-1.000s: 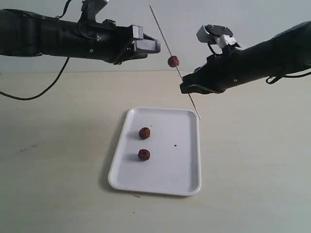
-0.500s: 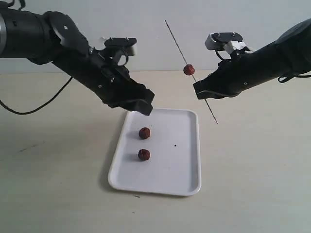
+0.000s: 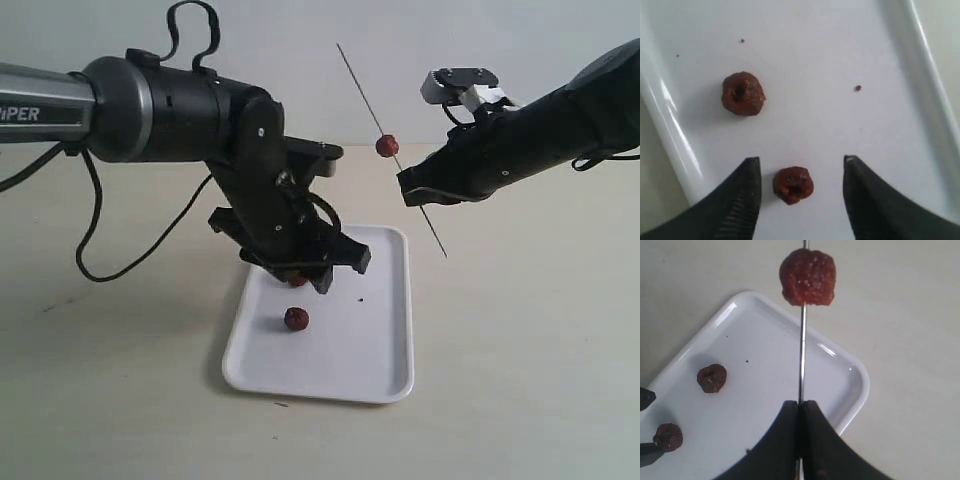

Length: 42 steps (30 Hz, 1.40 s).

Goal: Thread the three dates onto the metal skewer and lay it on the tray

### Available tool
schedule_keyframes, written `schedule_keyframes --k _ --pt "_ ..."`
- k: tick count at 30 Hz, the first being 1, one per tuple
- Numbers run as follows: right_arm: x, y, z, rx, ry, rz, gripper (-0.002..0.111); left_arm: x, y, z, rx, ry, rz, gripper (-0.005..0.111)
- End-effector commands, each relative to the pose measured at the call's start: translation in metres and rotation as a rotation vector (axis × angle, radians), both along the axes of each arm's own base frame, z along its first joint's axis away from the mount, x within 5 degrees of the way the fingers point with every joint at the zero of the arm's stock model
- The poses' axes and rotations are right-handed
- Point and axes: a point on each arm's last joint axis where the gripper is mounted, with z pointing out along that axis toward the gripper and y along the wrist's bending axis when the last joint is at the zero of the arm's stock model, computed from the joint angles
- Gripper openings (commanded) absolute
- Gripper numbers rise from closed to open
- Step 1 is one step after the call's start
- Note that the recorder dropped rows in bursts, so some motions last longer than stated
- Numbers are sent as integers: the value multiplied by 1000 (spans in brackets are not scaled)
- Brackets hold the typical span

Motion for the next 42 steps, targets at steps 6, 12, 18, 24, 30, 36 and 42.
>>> schedule_keyframes --k 6,12,18,24,30,36,42 --pt "0 -1 0 9 0 -9 0 -2 5 -9 114 26 106 50" --pt "0 0 0 10 1 -5 0 -12 -7 -12 102 38 112 50" --pt "-1 1 1 29 14 5 0 -13 -14 -24 94 39 132 50" --pt "-2 2 1 33 16 7 0 -13 -14 -25 90 39 152 50" --pt "-2 2 1 38 21 11 0 -12 -14 -39 111 62 167 50" --pt "-2 2 1 40 22 13 0 -12 -14 -42 116 67 170 50" --pt "-3 3 1 46 30 23 0 -12 -14 -51 132 81 170 50"
